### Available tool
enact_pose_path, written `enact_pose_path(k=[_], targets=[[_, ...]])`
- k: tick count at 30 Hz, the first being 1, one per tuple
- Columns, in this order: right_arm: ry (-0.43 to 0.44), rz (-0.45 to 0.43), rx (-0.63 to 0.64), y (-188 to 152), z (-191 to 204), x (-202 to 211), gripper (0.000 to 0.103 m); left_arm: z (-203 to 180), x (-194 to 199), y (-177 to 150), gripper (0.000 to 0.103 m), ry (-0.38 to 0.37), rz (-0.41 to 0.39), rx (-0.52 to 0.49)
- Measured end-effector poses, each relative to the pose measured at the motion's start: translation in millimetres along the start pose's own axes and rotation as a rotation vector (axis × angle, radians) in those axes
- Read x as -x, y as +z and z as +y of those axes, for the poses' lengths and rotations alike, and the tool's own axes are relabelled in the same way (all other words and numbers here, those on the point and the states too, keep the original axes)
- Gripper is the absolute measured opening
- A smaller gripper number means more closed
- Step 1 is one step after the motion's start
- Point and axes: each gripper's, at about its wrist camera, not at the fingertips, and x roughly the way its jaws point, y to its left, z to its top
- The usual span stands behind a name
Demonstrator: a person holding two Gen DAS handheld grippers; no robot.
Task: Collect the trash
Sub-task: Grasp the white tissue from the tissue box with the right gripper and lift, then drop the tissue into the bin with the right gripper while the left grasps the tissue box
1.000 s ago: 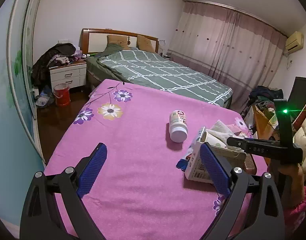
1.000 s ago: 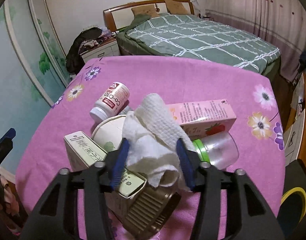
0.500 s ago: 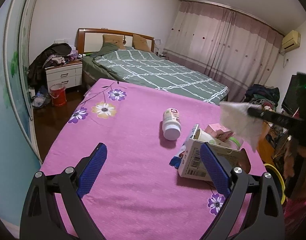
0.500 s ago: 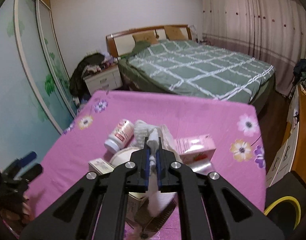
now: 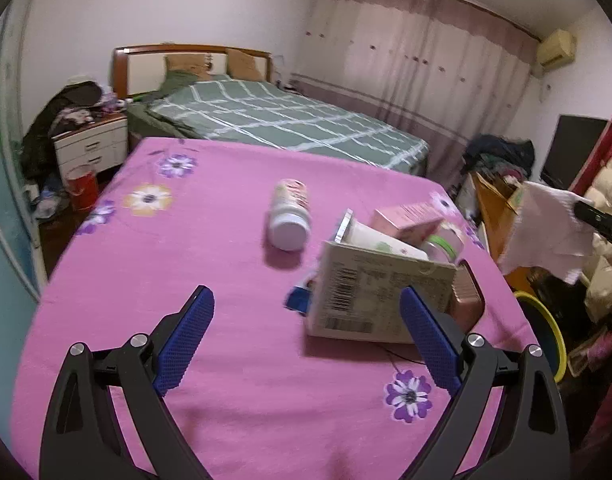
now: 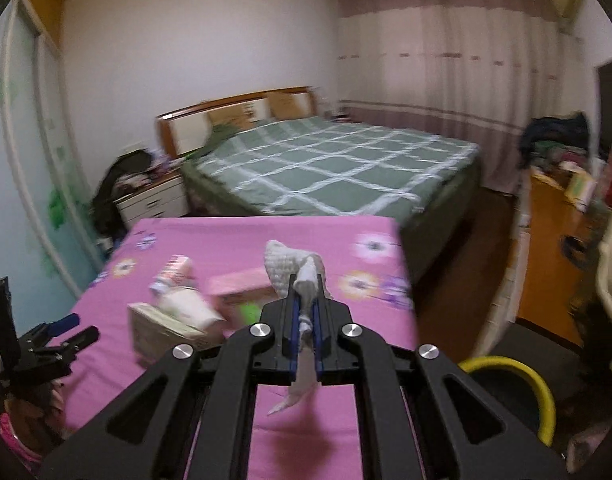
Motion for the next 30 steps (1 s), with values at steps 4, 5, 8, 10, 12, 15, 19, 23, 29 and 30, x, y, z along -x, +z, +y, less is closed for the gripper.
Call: enact_pose_path(k=[4, 5, 8, 10, 12, 15, 19, 23, 29, 30], targets=[[-0.134, 0.0, -0.079, -21.9, -55.7, 21.5, 0.006, -11.8, -16.9, -1.5, 0.093, -0.044, 0.037, -0.035], [-0.164, 0.01, -0.103, -29.0, -70.4, 24.3, 0.006, -13.9, -22.4, -1.5, 0.093, -0.051, 0.048, -0.039], [-0.233, 0.048, -0.162, -48.6, -104.6, 23.6, 0.007, -15.7, -34.8, -1.0, 0.093, -0.077, 0.08, -0.044], [-0.277, 0.086, -0.19, -62.7, -123.6, 18.4, 0.008, -16.2, -42.2, -0.8, 0.093, -0.087, 0.1, -0.047], [-0.303, 0.119, -0.207, -75.1, -135.8, 10.9, 0.008, -17.1, -48.4, -0.7, 0.093, -0.098, 0.117, -0.051], [-0.333, 0.179, -0.22, -90.8, -147.8, -6.5, 0.008, -20.4, -55.5, -0.4, 0.093, -0.109, 0.134, -0.066], [-0.373, 0.234, -0.239, -110.2, -157.3, -21.3, 0.027, -23.2, -63.9, -0.3, 0.093, -0.135, 0.153, -0.077], [-0.37, 0.246, -0.249, -117.9, -156.6, -22.0, 0.028, -26.0, -71.5, -0.5, 0.093, -0.178, 0.175, -0.089], [-0.361, 0.24, -0.26, -115.9, -157.1, -20.3, 0.031, -43.0, -59.4, -10.3, 0.093, -0.232, 0.187, -0.151], [-0.358, 0.238, -0.26, -115.0, -156.5, -20.3, 0.032, -48.3, -54.7, -14.2, 0.093, -0.254, 0.194, -0.167]])
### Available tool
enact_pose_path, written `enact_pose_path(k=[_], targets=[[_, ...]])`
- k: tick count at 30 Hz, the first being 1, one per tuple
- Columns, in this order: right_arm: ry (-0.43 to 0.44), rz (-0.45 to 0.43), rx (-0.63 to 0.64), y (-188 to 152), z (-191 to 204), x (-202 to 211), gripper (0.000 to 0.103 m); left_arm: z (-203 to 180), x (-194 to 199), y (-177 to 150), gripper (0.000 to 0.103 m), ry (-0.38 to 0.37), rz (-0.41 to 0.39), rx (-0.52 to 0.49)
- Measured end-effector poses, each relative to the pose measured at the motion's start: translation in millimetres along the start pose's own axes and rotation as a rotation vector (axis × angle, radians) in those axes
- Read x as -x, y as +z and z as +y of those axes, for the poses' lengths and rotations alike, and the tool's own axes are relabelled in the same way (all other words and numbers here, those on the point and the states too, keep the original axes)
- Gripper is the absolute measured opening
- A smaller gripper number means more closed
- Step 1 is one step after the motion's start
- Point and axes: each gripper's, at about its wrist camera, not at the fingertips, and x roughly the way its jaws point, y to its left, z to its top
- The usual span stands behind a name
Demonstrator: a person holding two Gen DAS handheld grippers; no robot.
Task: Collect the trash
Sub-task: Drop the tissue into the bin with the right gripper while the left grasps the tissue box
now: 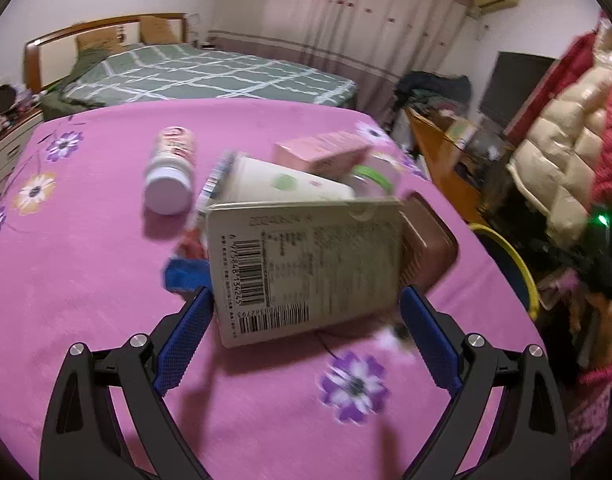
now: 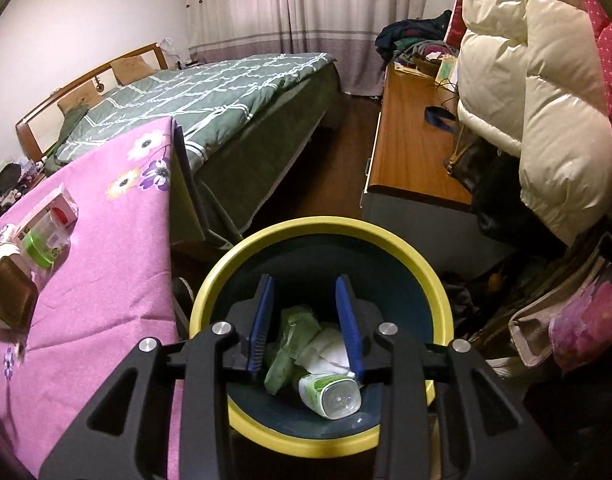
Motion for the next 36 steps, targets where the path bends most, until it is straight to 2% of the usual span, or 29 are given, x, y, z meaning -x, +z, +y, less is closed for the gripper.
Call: enact_pose_path(k=[5, 6, 11, 15, 21, 24, 27, 33, 36], targets=[[0.018, -0.003, 0.001, 0.1, 2.8, 0.5, 0.032, -27.0, 14.3, -20.8, 0.093, -0.109, 0.047, -0.061], [0.023, -0.004, 0.0, -0.3, 3.2, 1.1, 0.032, -31.1, 18.8, -24.2, 0.093, -0.106, 0.049, -0.073], [0.035, -0.009, -0.001, -1.0, 3.5, 3.3, 0.032, -27.5, 32.5, -17.0, 0.093, 0.001, 0.011, -0.134], [0.04, -0.011, -0.001, -1.2, 2.4, 5.0, 0.032, -33.5, 28.2, 3.2, 0.093, 0.017, 0.016, -0.268], [0.042, 0.0, -0.007, -2.3, 1.3, 2.7, 0.032, -60.2, 7.6, 33.2, 0.098, 0.006, 0.088, -0.473], [0.046, 0.009, -0.007, -2.7, 1.3, -0.7, 0.032, -72.7, -8.2, 30.1, 0.098, 0.029, 0.13, -0.553], [0.052, 0.013, 0.0, -2.7, 2.5, -1.8, 0.032, -82.8, -23.5, 23.7, 0.098, 0.092, 0.154, -0.627], [0.053, 0.011, -0.01, -2.9, -1.0, -2.3, 0.032, -82.4, -44.3, 16.0, 0.098, 0.177, 0.189, -0.695], [0.056, 0.012, -0.01, -3.4, -1.7, -2.6, 0.032, -78.1, -50.5, 12.3, 0.098, 0.176, 0.213, -0.706]])
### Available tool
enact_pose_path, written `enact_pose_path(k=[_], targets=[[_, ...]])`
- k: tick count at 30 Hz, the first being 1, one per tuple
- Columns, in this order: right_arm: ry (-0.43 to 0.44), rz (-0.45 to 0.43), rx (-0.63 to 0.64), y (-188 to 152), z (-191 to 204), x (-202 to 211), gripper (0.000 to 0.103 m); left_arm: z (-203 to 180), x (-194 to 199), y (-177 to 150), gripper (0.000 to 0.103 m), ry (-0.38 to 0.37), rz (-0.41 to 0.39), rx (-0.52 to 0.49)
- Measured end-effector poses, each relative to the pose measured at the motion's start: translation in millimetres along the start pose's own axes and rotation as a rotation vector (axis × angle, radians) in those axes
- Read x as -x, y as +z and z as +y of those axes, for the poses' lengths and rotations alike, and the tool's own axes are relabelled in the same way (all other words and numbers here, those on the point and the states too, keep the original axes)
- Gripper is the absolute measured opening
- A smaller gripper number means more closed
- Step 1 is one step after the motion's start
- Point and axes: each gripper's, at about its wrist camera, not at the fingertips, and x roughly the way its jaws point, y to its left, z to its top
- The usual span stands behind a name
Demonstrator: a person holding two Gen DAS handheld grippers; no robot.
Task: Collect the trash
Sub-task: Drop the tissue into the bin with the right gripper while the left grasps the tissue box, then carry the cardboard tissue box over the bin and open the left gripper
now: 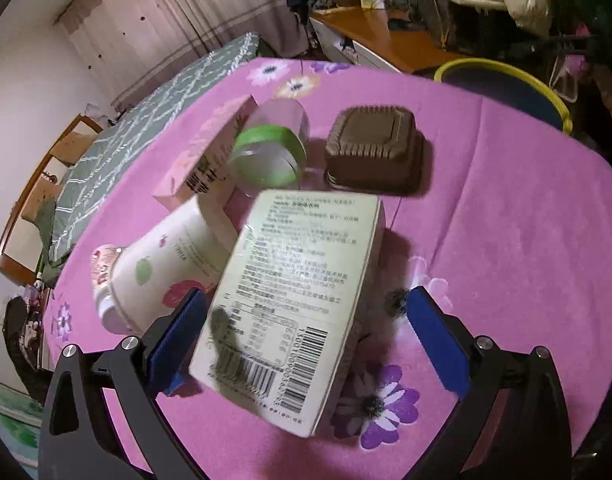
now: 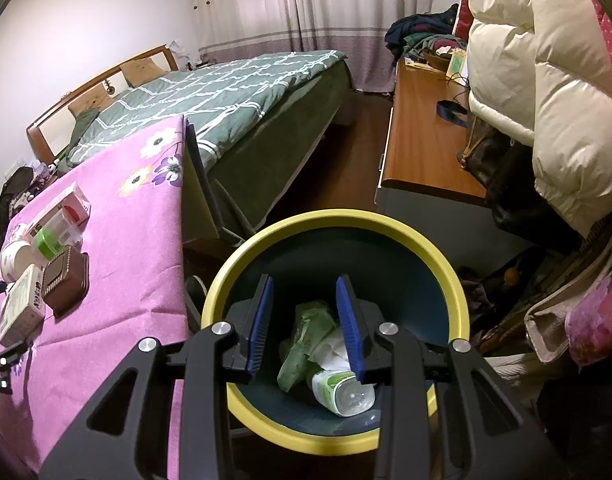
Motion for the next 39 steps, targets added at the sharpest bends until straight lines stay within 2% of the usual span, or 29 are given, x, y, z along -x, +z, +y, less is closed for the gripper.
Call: enact_pose_path(k=[4, 6, 9, 10, 11, 14, 21, 25, 30, 39], targets=[[0.01, 0.006, -0.003, -0.4, -2.0, -1.2, 0.032, 13.0, -4.7, 2.1, 0.098, -0.051, -0.003, 0.037], [0.015, 0.008, -0.004, -0.5, -3.3, -1.5, 0.032, 22.5, -12.1, 6.3, 0.098, -0.119, 0.012, 0.059], [0.017, 0.008, -0.005, -0.7, -3.7, -1.8, 0.032, 26.6, -20.8, 5.0, 0.098, -0.179, 0.039, 0.065], [0.019, 0.009, -0.005, -1.0, -4.0, -2.1, 0.032, 27.0, -20.1, 3.6, 0.094, -0.188, 0.032, 0.07], [0.02, 0.009, -0.006, -1.4, -4.5, -2.6, 0.032, 29.5, -17.6, 3.3, 0.083, -0.197, 0.027, 0.083], [0.025, 0.009, -0.009, -3.1, -7.2, -3.5, 0.032, 30.7, -7.2, 1.2, 0.079, -0.248, 0.012, 0.124], [0.037, -0.008, -0.017, -6.2, -12.5, 1.9, 0.032, -3.8, 26.6, 8.1, 0.077, -0.208, -0.025, 0.12], [0.04, -0.026, -0.033, -10.2, -23.4, 11.0, 0.032, -34.1, 46.3, 30.2, 0.076, -0.205, -0.056, 0.091], [0.037, -0.054, -0.066, -16.0, -46.2, 25.1, 0.032, -71.7, 57.6, 74.0, 0.076, -0.25, -0.105, 0.043], [0.007, -0.092, -0.133, -26.5, -92.0, 47.6, 0.032, -144.8, 32.9, 171.6, 0.076, -0.362, -0.138, -0.036]])
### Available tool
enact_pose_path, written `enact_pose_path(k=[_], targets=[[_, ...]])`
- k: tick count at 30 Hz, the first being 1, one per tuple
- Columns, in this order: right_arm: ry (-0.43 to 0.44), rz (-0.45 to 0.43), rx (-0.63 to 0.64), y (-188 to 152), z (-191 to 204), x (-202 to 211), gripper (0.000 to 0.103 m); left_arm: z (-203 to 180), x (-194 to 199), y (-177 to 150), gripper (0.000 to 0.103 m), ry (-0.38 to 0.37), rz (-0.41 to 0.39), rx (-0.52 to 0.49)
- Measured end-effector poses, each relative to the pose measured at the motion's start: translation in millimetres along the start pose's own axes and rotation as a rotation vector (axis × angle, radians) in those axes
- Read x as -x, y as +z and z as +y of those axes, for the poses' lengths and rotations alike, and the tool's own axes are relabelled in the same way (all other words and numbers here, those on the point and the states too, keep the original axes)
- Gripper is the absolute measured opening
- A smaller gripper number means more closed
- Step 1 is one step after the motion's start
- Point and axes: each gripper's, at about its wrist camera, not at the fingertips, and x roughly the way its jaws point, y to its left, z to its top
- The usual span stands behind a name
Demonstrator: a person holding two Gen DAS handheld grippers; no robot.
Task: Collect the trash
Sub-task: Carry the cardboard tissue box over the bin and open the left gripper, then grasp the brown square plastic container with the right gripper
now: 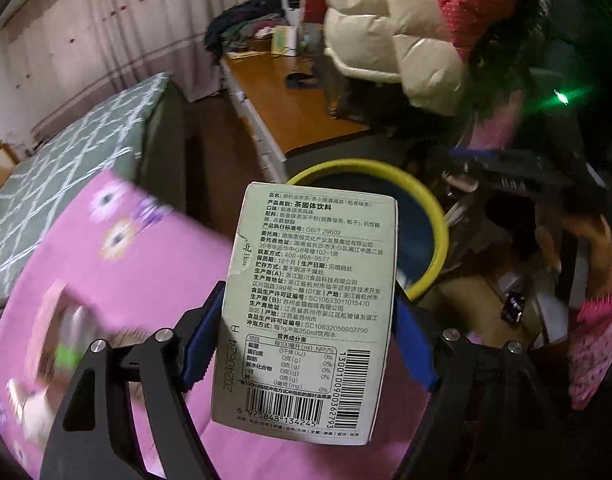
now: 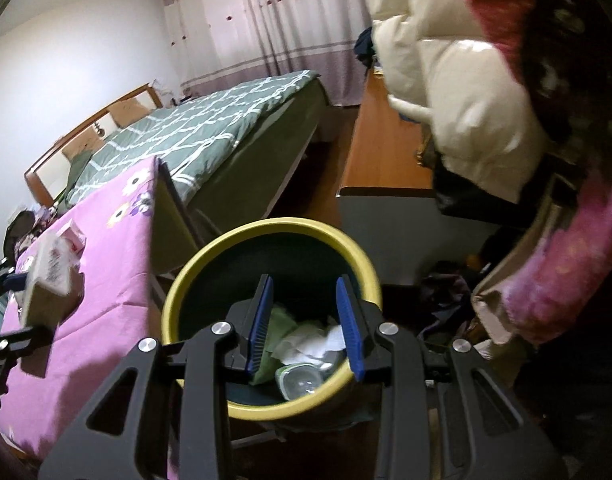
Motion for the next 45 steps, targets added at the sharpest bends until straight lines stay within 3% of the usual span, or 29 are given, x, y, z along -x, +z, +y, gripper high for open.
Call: enact_pose_path(k=[5, 9, 11, 14, 18, 25, 29, 42, 45], targets=[[-0.024, 0.008, -0.016, -5.6, -16.3, 5.3, 0.032, -23.0, -53.3, 40.3, 0.076, -0.053, 0.025, -0.012], [-0.034, 0.017, -0.017, -9.6, -18.5, 7.3, 0.039, -37.4, -90.2, 57.6, 0.078, -0.056, 0.054, -0.018], [-0.036, 0.017, -0.019, -10.2, -19.1, 8.6, 0.039, -37.1, -100.0, 60.9, 0.09, -0.039, 0.059, -0.003], [-0.036, 0.016, -0.018, -9.7, -17.2, 9.7, 0.039, -26.0, -96.3, 57.8, 0.092, -0.027, 0.043, 0.048], [-0.02, 0.017, -0.002, -8.8, -7.8, 7.8, 0.039, -2.2, -56.5, 42.8, 0.093, 0.004, -0.037, 0.128], [0.061, 0.053, 0.083, -9.4, 43.6, -9.8, 0.039, 50.0, 50.6, -31.0, 0.098, 0.175, -0.197, 0.312], [0.118, 0.076, 0.147, -10.4, 85.3, -18.1, 0.039, 81.3, 96.4, -87.7, 0.098, 0.297, -0.229, 0.418], [0.327, 0.134, 0.373, -15.4, 243.1, -39.7, 0.039, 180.6, 154.1, -225.4, 0.098, 0.524, -0.285, 0.698], [0.358, 0.143, 0.409, -15.6, 271.5, -46.7, 0.052, 198.8, 153.8, -245.2, 0.098, 0.564, -0.294, 0.739]])
